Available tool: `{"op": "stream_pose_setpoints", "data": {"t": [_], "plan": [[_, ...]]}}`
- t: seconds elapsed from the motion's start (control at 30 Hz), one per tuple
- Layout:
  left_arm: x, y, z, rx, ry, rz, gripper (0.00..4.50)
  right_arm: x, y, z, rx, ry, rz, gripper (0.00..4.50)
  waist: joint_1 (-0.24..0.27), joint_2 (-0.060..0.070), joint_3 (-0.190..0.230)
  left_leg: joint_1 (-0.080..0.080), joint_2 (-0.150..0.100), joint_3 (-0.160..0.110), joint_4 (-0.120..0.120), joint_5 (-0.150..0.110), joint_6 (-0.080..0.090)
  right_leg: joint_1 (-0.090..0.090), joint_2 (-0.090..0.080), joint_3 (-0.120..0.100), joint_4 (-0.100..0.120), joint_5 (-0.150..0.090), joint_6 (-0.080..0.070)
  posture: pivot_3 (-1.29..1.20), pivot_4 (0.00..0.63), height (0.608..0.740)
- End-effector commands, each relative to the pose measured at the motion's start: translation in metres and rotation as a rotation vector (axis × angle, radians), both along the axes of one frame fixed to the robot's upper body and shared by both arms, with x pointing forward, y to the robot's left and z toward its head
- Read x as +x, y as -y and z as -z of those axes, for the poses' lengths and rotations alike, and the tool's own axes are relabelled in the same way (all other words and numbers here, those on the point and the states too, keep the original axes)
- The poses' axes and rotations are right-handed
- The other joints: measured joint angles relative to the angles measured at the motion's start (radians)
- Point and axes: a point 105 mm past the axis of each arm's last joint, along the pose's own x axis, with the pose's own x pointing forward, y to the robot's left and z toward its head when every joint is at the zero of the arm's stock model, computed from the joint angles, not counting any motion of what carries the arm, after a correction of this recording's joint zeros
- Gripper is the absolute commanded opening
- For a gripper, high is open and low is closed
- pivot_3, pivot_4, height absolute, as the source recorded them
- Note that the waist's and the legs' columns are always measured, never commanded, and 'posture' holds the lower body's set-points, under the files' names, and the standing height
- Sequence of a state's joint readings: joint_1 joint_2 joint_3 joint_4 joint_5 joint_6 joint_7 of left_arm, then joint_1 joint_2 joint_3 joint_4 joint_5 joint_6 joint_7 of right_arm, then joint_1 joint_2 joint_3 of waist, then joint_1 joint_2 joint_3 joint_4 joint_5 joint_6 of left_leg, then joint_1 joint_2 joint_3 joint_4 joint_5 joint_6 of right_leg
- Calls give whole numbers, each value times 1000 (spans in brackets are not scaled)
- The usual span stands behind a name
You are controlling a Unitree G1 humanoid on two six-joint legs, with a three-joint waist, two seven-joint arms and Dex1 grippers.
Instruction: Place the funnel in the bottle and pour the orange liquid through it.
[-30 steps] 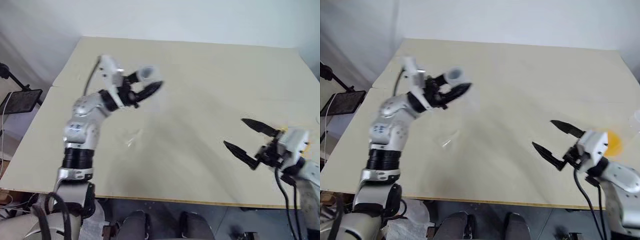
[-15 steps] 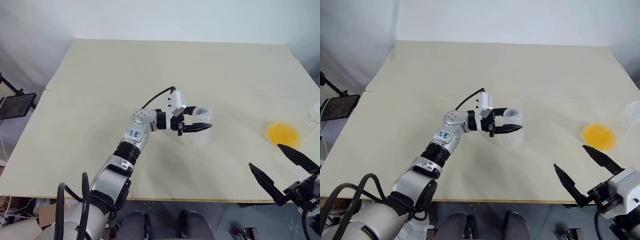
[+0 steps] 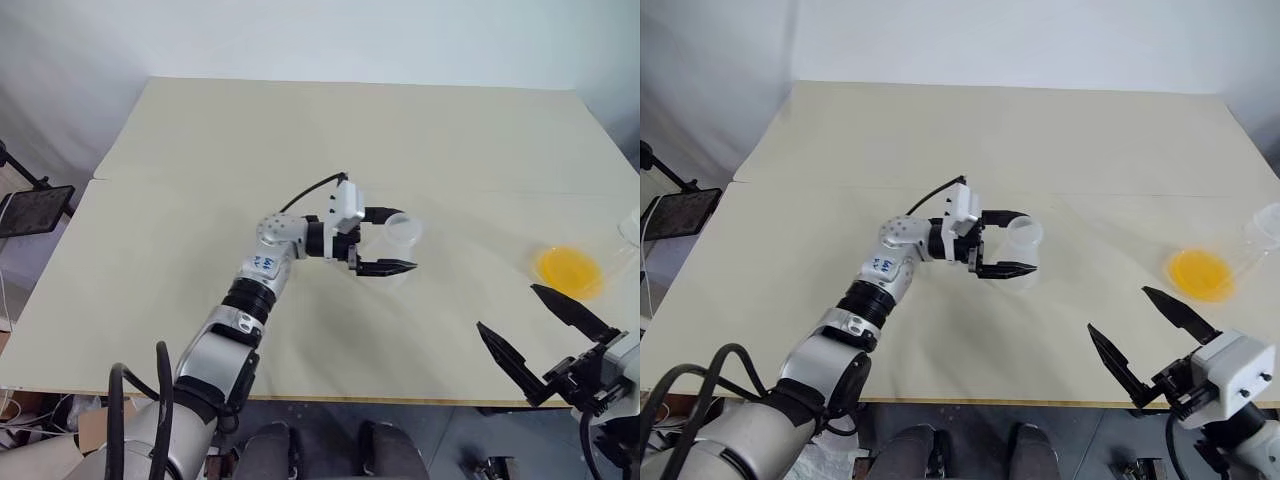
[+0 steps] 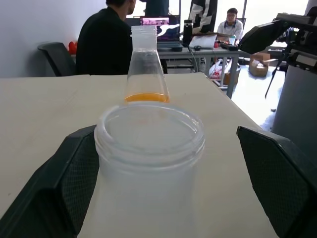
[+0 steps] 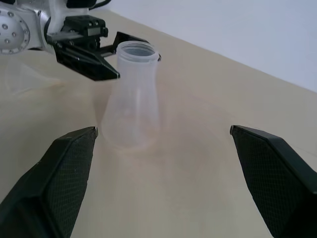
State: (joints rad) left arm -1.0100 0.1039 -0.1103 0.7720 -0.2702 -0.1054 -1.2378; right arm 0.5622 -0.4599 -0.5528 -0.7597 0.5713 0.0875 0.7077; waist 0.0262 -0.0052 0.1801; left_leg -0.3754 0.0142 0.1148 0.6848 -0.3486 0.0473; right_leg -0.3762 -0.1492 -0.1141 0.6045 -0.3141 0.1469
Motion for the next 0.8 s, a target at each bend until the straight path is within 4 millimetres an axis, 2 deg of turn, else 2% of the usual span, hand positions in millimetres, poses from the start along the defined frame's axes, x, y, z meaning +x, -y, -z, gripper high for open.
{"op": "stream_pose_setpoints", "data": {"t": [0.03,0.2,0.33,0.47,0.6,0.67,0.7,0.73,0.8], "plan": [[2,-16,-22,-25,64,8,4451,4,0,-3,-15,21,-21,4500,0,0,0,0,0,0,0,0,0,0,0,0,0,0,0,0,150,740],[13,-38,-23,-15,80,-64,4451,13,0,-5,-23,31,-54,4500,1,0,0,0,0,-1,0,0,0,0,0,0,2,0,0,0,150,740],[26,-77,-32,-62,81,-207,4451,22,-11,-11,-13,43,-145,4500,-4,0,0,0,0,-1,1,0,0,0,0,0,2,0,0,0,150,740],[25,-121,-27,-89,55,-343,4451,30,-26,-14,-16,19,-274,4500,-15,0,0,2,1,-2,0,0,0,0,0,-1,6,0,0,0,150,740],[9,-174,-11,-107,28,-546,4451,36,-42,-12,-50,-15,-408,4500,-21,0,0,3,1,-3,0,0,0,0,0,-1,7,0,0,0,150,740],[-2,-194,-2,-96,18,-630,4451,39,-47,-11,-66,-20,-451,4500,-23,0,0,3,1,-4,0,0,0,0,-1,-1,8,0,0,0,150,740],[-11,-207,5,-87,7,-682,4451,40,-50,-11,-68,-23,-476,4500,-21,0,0,2,1,-5,0,0,0,0,-1,-2,8,0,0,0,150,740],[-24,-233,19,-82,-27,-787,4451,42,-56,-10,-78,-30,-526,4500,-21,-1,0,2,1,-6,1,0,0,1,-2,-3,8,0,0,0,150,740],[-46,-265,35,-63,-75,-932,4451,43,-63,-8,-91,-42,-592,4500,-32,0,0,3,1,-6,1,-1,-1,2,-2,-2,7,0,0,0,150,740]]}}
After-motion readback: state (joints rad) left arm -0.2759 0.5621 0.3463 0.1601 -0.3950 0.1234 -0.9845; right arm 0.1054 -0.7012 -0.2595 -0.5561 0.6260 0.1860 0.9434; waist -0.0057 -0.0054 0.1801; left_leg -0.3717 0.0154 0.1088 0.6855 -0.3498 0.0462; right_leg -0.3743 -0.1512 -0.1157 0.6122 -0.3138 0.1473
